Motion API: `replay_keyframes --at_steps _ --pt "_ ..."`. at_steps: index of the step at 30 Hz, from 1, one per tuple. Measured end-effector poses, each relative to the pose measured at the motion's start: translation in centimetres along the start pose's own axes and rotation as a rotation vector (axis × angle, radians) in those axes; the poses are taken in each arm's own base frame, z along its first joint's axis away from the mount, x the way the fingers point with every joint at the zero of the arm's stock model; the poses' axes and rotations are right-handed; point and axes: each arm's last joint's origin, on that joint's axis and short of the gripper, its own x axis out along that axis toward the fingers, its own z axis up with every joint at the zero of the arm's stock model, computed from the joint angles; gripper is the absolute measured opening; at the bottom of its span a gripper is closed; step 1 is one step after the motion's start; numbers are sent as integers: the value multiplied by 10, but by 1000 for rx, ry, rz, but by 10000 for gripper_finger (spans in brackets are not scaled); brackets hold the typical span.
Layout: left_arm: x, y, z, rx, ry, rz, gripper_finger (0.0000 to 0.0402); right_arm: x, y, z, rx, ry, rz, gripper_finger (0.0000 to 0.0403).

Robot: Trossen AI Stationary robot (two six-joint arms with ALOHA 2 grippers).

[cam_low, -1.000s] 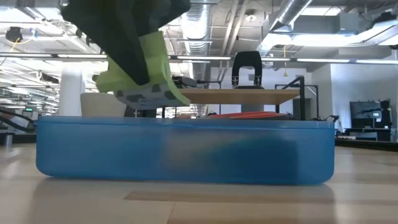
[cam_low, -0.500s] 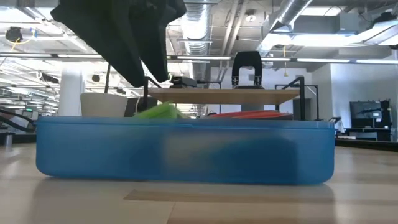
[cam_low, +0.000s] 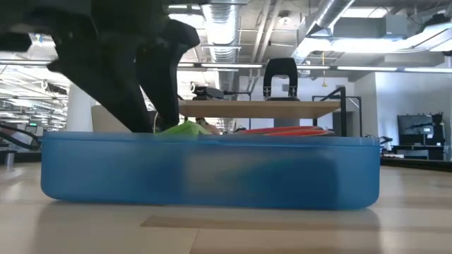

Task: Pack school essentials
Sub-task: Put the green sticky note into the blue supply box, then close the blue supply box

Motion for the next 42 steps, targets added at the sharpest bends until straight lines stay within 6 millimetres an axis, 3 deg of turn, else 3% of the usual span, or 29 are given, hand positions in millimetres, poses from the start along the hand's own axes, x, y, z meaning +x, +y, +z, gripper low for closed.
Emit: replay_keyframes --at_steps 7,12,18,23,26,29,36,42 --pt "18 4 -6 -38 -16 2 188 0 0 0 0 0 0 132" --pt "17 8 -11 -47 33 14 185 0 0 0 -1 1 0 132" --pt "-19 15 -12 -75 -41 14 185 0 -1 -1 21 9 -7 132" --pt "-68 22 -19 -97 -185 83 185 2 -12 -8 84 81 -90 132" --pt "-87 25 -35 -132 -287 121 185 1 -24 -17 118 137 -194 132" --pt "-94 28 -57 -192 -411 94 185 3 -32 -28 139 169 -264 132" --pt "-81 42 -118 -372 -685 -13 185 31 -55 -64 189 293 -309 97" --pt "-67 56 -150 -512 -807 -41 185 63 -89 -81 266 335 -199 41"
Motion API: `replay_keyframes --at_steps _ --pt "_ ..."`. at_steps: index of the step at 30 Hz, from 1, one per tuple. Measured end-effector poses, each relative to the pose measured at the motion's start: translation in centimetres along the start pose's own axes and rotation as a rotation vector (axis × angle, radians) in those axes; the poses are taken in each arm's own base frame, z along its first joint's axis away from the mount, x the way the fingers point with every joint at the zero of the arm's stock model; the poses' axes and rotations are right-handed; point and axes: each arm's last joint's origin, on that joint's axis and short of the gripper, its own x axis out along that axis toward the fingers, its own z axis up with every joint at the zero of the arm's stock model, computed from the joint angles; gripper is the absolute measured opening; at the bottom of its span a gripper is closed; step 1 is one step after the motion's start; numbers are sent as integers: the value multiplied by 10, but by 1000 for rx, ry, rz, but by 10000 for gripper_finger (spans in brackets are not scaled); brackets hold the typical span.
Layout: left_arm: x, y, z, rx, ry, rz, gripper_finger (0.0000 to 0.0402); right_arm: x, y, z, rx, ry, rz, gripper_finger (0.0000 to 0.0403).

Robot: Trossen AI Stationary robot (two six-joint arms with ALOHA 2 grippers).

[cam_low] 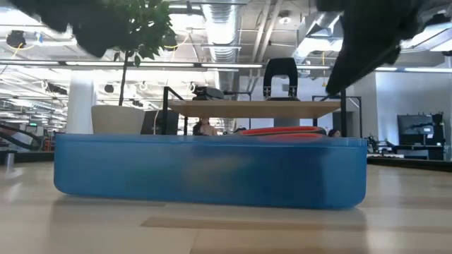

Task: Pack school essentials
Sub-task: Close the blue supply box

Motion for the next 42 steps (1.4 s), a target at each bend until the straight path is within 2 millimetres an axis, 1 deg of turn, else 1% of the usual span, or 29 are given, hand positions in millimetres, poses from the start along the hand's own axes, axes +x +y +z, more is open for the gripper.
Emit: replay_keyframes --at_steps 3,6,8,11,15,17,19,22,28,33,35,39,42 --pt "-1 13 -12 -41 16 38 185 11 -19 1 22 -41 50 12" --pt "3 24 -24 -77 46 85 185 15 -42 -4 85 -96 80 8" --pt "7 30 -31 -97 70 117 185 19 -58 -15 124 -113 82 14" --pt "13 40 -41 -125 107 164 185 30 -78 -30 231 -127 106 12" --pt "18 54 -52 -192 142 234 185 49 -96 -46 356 -93 71 5" --pt "21 60 -57 -226 165 245 185 58 -97 -48 403 -82 63 7" --pt "25 66 -61 -250 194 265 180 65 -100 -49 415 -51 43 7" --pt "31 71 -67 -273 239 279 159 77 -97 -47 419 -26 63 4" --pt "43 79 -81 -305 314 343 84 95 -95 -44 438 -17 98 6" --pt "53 89 -92 -335 382 376 13 102 -96 -40 464 -17 114 4" --pt "59 92 -94 -353 390 357 6 103 -97 -39 472 -17 115 5" --pt "72 97 -96 -381 370 292 8 105 -100 -35 484 -13 121 7" --pt "79 101 -97 -409 347 274 2 107 -103 -32 489 -1 134 6"
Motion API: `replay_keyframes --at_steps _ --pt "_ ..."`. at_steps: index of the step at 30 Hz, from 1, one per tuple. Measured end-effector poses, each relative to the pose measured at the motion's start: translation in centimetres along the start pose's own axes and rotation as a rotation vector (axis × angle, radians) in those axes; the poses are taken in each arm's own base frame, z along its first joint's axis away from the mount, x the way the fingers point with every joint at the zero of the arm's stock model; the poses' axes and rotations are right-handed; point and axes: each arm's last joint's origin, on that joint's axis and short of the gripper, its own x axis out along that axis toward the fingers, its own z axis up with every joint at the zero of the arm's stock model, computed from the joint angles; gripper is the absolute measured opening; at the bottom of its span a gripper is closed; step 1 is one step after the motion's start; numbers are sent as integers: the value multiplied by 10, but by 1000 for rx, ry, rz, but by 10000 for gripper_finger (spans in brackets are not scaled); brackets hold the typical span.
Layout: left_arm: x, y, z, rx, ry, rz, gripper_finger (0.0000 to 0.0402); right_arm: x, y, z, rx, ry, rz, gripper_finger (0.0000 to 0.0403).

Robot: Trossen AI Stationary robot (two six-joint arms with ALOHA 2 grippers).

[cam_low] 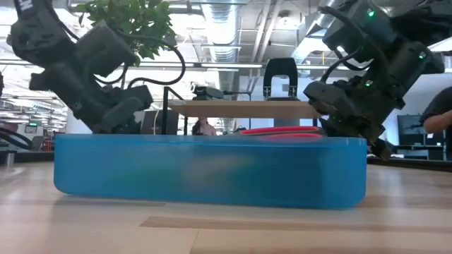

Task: Pack school essentials
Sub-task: Close the blue supply box

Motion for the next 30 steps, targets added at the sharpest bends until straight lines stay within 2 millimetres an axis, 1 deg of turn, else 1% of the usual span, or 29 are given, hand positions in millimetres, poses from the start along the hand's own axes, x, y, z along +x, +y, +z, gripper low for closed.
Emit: replay_keyframes --at_steps 6,14,30 --pt "10 1 2 -22 -16 -39 1 4 -1 9 -12 -4 36 6" --pt "10 -2 4 -8 -27 -96 0 7 -2 19 -21 -45 55 7" --pt "10 -3 4 6 -22 -127 0 7 0 20 -46 -55 73 7"
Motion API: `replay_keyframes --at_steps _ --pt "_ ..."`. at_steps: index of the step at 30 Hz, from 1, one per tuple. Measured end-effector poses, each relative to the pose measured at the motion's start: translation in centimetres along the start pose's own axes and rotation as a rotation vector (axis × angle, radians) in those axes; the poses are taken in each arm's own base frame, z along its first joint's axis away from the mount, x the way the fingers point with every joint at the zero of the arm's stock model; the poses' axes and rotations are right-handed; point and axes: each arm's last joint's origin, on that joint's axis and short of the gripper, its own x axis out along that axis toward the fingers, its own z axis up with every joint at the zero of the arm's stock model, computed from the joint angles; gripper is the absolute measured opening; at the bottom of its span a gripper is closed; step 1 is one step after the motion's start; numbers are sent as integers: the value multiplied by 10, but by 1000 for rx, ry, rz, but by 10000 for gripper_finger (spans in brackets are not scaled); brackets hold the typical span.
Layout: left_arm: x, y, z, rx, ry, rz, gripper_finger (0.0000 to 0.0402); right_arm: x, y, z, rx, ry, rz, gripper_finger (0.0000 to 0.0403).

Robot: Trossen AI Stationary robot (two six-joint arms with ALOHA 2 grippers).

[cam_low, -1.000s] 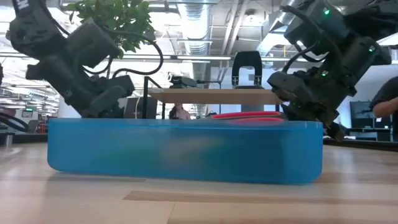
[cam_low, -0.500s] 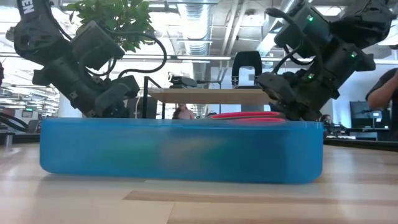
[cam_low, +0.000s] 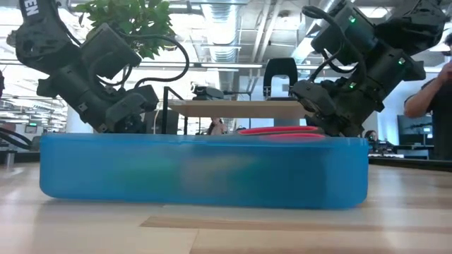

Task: Pack school essentials
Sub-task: Close the blue supply box

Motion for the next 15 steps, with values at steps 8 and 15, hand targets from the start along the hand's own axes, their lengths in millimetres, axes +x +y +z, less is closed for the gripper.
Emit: replay_keyframes --at_steps 8,15 --pt "0 -1 0 0 -2 -10 0 0 1 1 -8 -6 10 8" --pt "0 -1 1 13 -8 -10 0 0 2 2 -23 -15 23 8"
